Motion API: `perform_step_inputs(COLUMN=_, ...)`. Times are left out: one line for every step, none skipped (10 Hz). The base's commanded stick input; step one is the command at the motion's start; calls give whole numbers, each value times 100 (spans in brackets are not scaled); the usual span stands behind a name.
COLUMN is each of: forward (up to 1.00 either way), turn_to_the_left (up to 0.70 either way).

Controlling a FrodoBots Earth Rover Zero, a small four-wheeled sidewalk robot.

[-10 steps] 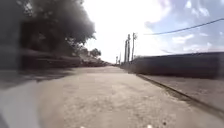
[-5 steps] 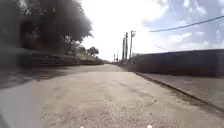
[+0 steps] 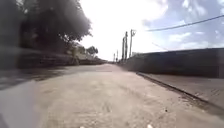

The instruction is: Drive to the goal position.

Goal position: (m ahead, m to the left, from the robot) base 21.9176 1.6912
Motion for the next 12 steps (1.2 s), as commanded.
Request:
perform_step_inputs(forward=70, turn_to_the_left=0)
perform_step_inputs(forward=70, turn_to_the_left=0)
perform_step_inputs(forward=70, turn_to_the_left=0)
perform_step_inputs(forward=70, turn_to_the_left=0)
perform_step_inputs(forward=70, turn_to_the_left=0)
perform_step_inputs(forward=70, turn_to_the_left=0)
perform_step_inputs(forward=70, turn_to_the_left=0)
perform_step_inputs(forward=70, turn_to_the_left=0)
perform_step_inputs(forward=70, turn_to_the_left=0)
perform_step_inputs(forward=70, turn_to_the_left=0)
perform_step_inputs(forward=70, turn_to_the_left=0)
perform_step_inputs(forward=70, turn_to_the_left=0)
